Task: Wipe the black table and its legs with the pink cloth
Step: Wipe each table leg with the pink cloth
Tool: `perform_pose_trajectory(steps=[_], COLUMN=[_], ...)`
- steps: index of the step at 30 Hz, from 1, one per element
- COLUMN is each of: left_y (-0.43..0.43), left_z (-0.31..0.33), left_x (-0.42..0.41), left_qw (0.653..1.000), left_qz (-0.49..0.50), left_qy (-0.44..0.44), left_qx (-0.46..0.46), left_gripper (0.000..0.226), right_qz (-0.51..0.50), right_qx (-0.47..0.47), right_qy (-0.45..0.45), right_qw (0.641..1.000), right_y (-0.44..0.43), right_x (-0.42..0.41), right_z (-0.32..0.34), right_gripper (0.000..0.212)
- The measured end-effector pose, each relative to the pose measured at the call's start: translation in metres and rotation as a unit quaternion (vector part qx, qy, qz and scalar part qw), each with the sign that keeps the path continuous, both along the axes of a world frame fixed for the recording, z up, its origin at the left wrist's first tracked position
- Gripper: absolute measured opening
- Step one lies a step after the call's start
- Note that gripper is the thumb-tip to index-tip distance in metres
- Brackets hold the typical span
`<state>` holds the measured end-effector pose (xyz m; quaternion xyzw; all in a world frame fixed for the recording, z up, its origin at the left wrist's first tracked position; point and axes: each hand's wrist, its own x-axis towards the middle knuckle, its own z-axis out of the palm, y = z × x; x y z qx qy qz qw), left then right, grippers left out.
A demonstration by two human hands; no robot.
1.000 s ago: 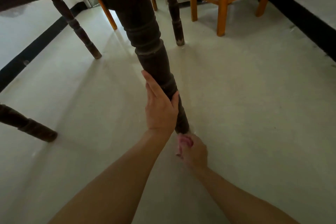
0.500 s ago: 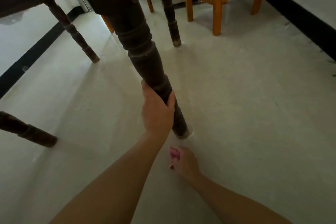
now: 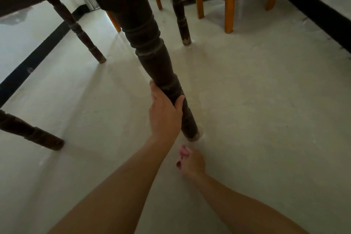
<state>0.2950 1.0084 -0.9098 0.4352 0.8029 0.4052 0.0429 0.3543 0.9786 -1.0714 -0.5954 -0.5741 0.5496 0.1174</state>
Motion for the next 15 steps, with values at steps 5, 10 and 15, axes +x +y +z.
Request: perform_pose_trajectory(steps=[5, 10, 15], left_y=[-0.001, -0.022, -0.088], left_z=[0.0, -0.006, 0.029], left_x=[-0.004, -0.012, 0.004], left_qw=[1.0, 0.992, 0.928], left_qz=[-0.025, -0.041, -0.129], left_qy=[-0.003, 0.012, 0.081], left_qx=[0.008, -0.116, -0.339], left_gripper=[0.076, 0.07, 0.053], right_qz=[-0.002, 0.066, 0.08], right_qx=[0.08, 0.106, 0.006], right_qy=[0.015, -0.056, -0.133], right_qw=[0.997, 0.991, 0.988], right_y=[0.023, 0.026, -0.019], right_x=[0.011, 0.057, 0.126], right_z=[0.027, 0.053, 0.113], right_gripper=[0.021, 0.022, 0.023])
